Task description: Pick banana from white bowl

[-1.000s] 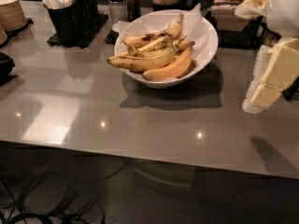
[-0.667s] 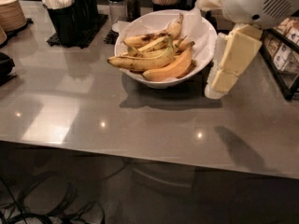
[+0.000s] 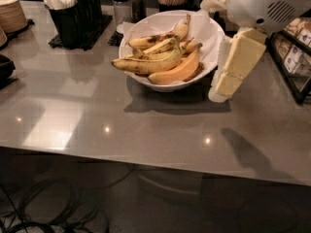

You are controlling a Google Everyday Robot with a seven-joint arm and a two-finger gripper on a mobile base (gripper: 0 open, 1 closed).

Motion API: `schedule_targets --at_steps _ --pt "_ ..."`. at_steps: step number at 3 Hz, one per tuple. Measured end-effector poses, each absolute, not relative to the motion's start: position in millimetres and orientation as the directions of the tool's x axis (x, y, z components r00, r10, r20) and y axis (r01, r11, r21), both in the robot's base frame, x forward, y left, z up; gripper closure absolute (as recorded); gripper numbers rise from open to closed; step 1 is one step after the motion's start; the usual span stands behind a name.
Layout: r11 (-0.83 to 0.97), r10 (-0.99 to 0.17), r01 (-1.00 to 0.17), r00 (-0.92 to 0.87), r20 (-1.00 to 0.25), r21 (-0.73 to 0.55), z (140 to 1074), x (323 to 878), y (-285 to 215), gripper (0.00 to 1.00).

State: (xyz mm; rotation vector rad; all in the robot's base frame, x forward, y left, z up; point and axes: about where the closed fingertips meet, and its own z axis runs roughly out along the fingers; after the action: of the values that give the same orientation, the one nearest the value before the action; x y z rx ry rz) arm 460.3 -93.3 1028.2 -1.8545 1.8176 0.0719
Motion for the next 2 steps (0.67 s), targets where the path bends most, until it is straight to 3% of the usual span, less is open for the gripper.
schedule_targets --at_steps 2 --pt "-0.063 -0.838 -0.947 0.221 -0.499 -0.315 1009.4 542.4 -32.2 0.00"
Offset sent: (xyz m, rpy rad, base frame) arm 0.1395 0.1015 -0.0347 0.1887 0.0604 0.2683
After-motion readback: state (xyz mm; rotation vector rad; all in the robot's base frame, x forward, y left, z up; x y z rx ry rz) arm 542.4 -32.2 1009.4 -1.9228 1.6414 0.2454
